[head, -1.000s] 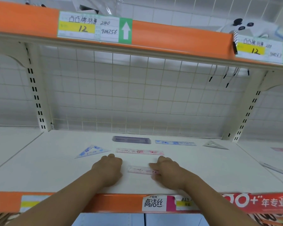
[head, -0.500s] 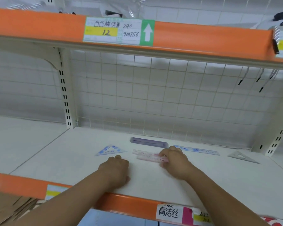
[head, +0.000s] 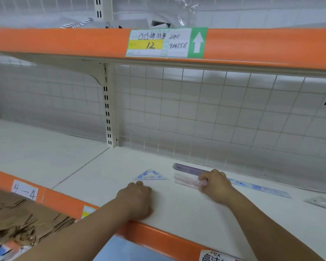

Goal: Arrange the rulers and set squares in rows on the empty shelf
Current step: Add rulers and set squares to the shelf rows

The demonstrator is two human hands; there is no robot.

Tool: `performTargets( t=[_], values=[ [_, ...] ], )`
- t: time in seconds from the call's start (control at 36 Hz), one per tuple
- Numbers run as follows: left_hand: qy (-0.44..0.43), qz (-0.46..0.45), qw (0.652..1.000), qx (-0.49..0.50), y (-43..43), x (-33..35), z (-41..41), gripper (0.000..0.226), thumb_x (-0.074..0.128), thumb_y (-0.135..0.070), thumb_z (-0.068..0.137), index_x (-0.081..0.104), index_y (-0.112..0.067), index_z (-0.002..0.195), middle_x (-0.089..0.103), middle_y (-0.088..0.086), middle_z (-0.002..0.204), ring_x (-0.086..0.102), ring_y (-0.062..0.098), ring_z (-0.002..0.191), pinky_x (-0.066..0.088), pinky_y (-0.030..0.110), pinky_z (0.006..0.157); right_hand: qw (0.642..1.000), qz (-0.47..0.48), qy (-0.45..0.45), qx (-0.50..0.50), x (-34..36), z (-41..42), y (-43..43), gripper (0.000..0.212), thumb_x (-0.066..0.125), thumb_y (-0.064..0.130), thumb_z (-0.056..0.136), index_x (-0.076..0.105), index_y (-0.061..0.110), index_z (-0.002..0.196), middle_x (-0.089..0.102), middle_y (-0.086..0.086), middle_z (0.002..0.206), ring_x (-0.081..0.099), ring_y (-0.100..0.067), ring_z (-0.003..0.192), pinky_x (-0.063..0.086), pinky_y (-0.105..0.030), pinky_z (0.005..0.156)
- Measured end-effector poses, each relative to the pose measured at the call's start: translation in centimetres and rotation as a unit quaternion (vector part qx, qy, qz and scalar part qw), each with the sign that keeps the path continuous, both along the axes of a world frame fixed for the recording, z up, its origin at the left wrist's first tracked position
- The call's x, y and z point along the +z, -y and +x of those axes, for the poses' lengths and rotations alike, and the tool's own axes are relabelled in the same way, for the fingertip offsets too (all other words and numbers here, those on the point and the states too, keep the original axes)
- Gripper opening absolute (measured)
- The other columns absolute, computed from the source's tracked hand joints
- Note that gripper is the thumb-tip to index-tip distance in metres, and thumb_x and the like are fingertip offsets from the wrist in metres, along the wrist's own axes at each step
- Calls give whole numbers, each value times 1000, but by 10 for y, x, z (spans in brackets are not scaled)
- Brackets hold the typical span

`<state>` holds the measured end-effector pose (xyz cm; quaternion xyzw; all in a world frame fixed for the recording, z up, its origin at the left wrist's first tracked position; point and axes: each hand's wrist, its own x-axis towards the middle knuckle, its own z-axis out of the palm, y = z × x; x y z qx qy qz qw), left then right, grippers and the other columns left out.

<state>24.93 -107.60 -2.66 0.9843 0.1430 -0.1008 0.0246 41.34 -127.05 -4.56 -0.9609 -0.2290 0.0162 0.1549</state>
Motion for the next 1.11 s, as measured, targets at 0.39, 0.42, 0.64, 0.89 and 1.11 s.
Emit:
performTargets(
  t=[0.39,0.42,0.64,0.89,1.11],
  values=[
    [2,6,1000,-9,8,-5,5,43,49,-42,93,47,-17,127,42,7,129,43,26,121,42,38,96,998,37,-48,-9,-11,13,7,28,66,31,86,64,27,113,49,6,103,44,-20,115,42,-27,97],
    [3,6,1000,-9,8,-5,5,43,49,-42,93,47,-17,127,42,7,129,42,26,121,42,38,96,998,37,-50,-9,-12,13,8,27,65,32,87,64,27,114,51,4,107,44,-21,115,42,-27,97],
    [3,0,1000,-5,8,-6,5,42,50,-43,92,48,-17,126,43,7,128,42,25,122,41,38,97,999,19,-27,5,-16,14,7,22,59,31,90,64,29,112,51,0,122,47,-20,116,42,-32,100],
    [4,-3,1000,-12,9,-5,3,40,49,-41,92,49,-16,124,44,7,127,43,25,120,41,37,95,1000,8,-21,1,-13,7,7,23,54,30,94,62,29,116,48,-1,121,47,-21,116,41,-31,100],
    [2,1,1000,-21,9,-4,1,40,49,-41,92,49,-16,124,44,7,126,43,25,119,40,37,95,1000,-7,14,-10,-5,-8,4,42,53,35,94,48,27,135,43,-2,129,36,-22,126,36,-31,101]
  ],
)
